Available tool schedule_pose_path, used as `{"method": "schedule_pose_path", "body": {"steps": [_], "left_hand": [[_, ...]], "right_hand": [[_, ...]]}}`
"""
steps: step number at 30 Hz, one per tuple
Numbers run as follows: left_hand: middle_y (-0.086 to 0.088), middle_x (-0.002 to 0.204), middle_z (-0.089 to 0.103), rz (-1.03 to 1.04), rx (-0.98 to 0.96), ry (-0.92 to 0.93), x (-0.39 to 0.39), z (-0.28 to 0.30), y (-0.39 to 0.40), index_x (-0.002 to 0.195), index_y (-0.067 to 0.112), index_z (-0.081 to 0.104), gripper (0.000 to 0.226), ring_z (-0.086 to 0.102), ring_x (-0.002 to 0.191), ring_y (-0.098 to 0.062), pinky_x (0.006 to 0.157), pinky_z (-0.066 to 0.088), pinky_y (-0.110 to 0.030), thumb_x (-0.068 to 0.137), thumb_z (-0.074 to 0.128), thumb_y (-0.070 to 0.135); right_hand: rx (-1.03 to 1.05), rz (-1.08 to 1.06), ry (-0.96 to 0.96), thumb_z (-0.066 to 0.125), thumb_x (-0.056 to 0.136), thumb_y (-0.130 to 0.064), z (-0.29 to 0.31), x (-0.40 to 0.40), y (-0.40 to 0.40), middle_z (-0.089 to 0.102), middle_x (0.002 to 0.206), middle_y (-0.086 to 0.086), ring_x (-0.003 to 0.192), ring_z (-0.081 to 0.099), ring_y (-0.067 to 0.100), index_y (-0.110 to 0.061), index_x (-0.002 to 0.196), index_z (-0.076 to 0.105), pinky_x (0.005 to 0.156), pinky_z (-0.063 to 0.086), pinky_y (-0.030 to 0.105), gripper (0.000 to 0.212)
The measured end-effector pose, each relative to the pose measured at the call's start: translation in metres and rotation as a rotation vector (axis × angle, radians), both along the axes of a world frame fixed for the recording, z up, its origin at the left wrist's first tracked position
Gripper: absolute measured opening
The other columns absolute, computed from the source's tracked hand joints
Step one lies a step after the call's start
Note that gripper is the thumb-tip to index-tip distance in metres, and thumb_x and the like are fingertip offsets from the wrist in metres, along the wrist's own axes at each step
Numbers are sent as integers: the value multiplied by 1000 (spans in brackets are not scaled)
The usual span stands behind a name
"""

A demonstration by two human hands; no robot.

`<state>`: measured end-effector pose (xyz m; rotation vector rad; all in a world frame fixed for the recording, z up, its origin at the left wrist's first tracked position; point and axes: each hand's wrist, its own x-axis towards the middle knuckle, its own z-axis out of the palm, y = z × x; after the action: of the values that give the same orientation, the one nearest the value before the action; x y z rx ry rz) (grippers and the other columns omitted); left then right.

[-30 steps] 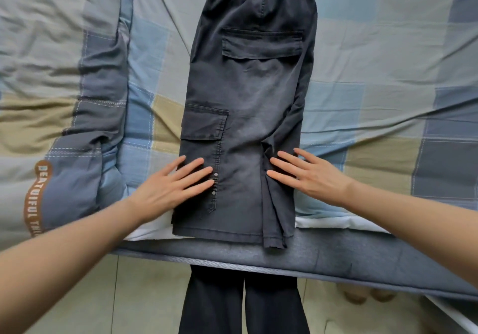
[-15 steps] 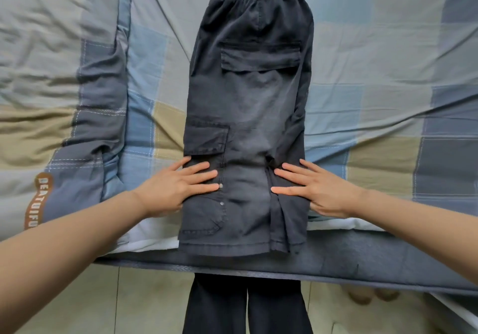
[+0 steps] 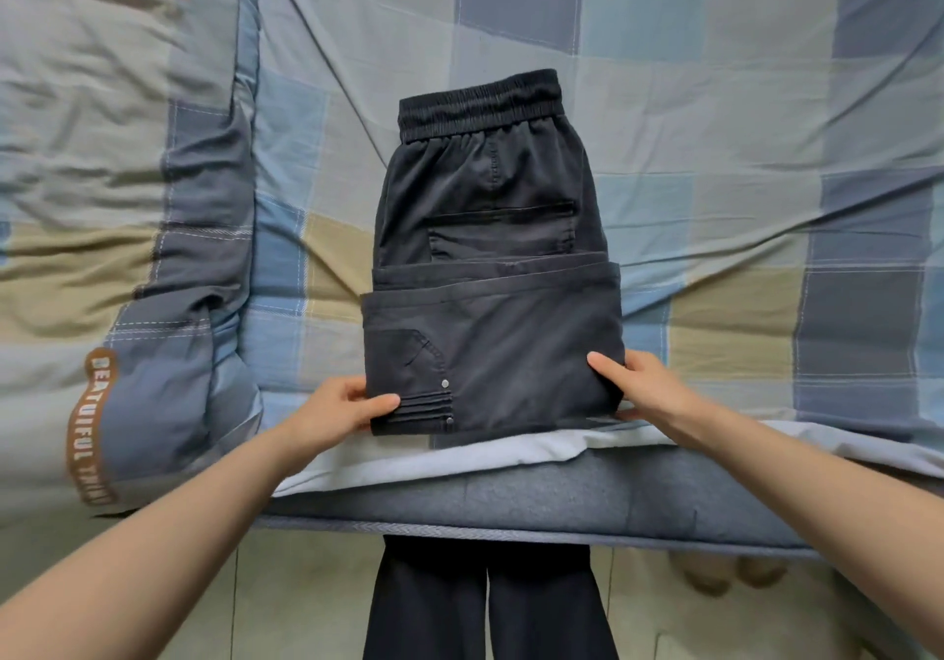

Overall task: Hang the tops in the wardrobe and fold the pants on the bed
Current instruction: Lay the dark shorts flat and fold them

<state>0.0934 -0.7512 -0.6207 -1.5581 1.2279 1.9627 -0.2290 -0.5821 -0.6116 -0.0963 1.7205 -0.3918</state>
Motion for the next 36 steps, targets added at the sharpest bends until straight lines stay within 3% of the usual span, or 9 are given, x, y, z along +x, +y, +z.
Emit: {"method": "schedule_pose_path", "body": {"steps": [3,9,12,14,17,22,28,31,36], "left_hand": [[-1,110,74,57,32,14,16,3,15,113,11,69,20,68,100,-11,84,51,-21,94,62,15],[-4,106,74,117,18,-69,14,4,34,106,16,68,14,67,106,-23,94,52,-34,93,64,15],[-4,112,63,64,-523,-159,17,9,23,111,18,58,24,62,99,-19,90,49,-37,89,67,15],[-6,124,56,-352,-1035,-80,21,13,5,123,18,51,40,55,108,-24,93,46,-41,86,56,6],[-9,146,49,-1267,-1403,173,19,9,-19,142,21,46,70,48,132,-36,106,41,-53,78,35,-8],[-2,162,16,-1798,-1326,259,-13,-16,-37,155,31,12,79,16,148,-32,119,14,-54,86,39,5],[0,159,27,-1806,-1267,276,-39,-31,-57,153,29,25,62,28,145,-26,116,25,-47,93,23,14],[3,164,1,-1744,-1185,278,-35,-30,-47,154,34,-2,62,-1,149,-26,121,-1,-43,100,19,15],[17,161,0,-1521,-516,377,-33,0,-30,153,40,11,72,-7,150,-9,120,-6,-26,96,39,6]], "right_hand": [[-8,170,49,54,95,-39,-1,0,14,54,83,5,74,48,17,13,92,55,68,37,29,52],[56,182,66,53,97,-25,-3,-4,19,47,68,6,62,47,18,-9,73,48,62,44,33,30],[-167,572,658,59,91,-10,6,-20,17,60,95,9,89,57,29,-6,101,58,81,44,41,11],[-521,1014,1071,52,84,5,10,-32,15,58,117,17,109,55,37,-6,121,55,92,39,44,38],[-870,1655,1112,26,86,7,8,-37,11,42,147,15,134,42,36,-13,144,41,109,33,51,63],[-838,2163,1065,42,91,-3,-23,-36,-10,22,158,4,142,28,29,-25,153,9,115,25,50,74],[-857,2058,941,39,95,-17,-38,-44,-40,35,153,4,138,38,27,-14,150,31,110,32,53,55],[-856,1988,831,29,95,-13,-24,-45,-33,41,150,4,137,40,27,-12,146,38,110,32,55,52],[-739,1732,351,38,85,-2,-2,-39,-10,27,156,-11,146,18,9,-28,151,25,120,7,36,72]]}}
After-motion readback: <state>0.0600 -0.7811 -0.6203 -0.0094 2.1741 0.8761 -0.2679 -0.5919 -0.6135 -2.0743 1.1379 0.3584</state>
